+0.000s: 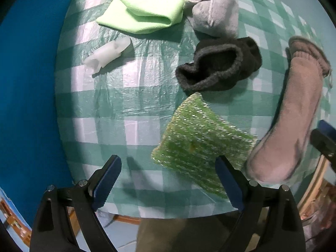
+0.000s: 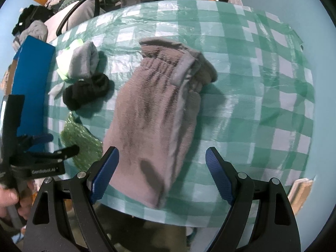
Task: Organize soft objects
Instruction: 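Close the left tool on the green mesh scrubber while the right tool closes on the brown mitten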
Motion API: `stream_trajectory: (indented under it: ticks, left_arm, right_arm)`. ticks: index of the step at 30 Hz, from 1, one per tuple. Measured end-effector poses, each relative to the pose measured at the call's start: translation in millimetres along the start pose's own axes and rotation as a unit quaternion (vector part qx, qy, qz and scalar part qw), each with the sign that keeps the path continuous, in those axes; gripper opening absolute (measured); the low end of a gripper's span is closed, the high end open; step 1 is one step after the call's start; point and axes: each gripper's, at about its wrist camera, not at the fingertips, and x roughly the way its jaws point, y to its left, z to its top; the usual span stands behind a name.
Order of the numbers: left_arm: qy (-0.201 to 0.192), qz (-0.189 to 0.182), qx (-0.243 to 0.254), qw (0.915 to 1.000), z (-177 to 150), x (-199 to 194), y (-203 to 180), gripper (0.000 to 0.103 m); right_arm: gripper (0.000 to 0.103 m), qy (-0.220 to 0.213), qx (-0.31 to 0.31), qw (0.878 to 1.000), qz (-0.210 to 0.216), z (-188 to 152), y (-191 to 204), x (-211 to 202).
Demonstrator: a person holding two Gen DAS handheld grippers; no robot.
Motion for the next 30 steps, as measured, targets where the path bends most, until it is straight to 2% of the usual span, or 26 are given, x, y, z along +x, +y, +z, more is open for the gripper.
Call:
stream_trajectory:
  ticks: [7, 13, 17, 22, 25, 29, 30]
  left_arm:
    - [0.016, -0.036, -0.047, 0.9981, 9.7, -7.1, 6.0, 0.093]
    - [0.031, -0.04, -0.072, 0.9961, 14.2, 7.6, 8.9, 0.093]
    - [0.038, -0.031, -0.08, 0.9956, 17.4, 17.5, 5.9, 0.093]
    - [0.031, -0.026, -0.081, 0.9959, 16.0, 21.0, 4.4, 0.092]
    - [0.024, -0.026, -0.08, 0.9962, 16.7, 12.9, -2.0, 0.087]
    - [0.011, -0.026, -0.071, 0.9971, 14.8, 2.1, -17.1, 0.07]
    - [0.009, -0.026, -0.069, 0.9972, 14.7, 1.2, -18.5, 0.063]
  right_arm:
    - [0.084, 0.011, 0.021, 1.0, -0.001, 5.9, 0.9, 20.0]
    - [0.084, 0.02, 0.014, 1.0, -0.014, 8.7, 6.7, 35.9]
    - [0.084, 0.024, 0.008, 0.999, -0.023, 10.9, 11.2, 40.9]
    - [0.084, 0.023, -0.007, 0.999, -0.039, 11.6, 21.3, 47.3]
    - [0.084, 0.02, -0.013, 0.999, -0.047, 6.8, 23.1, 49.4]
    - [0.081, 0.015, -0.021, 0.998, -0.052, 6.4, 32.2, 49.6]
    - [0.076, 0.013, -0.025, 0.998, -0.052, 4.2, 36.4, 49.9]
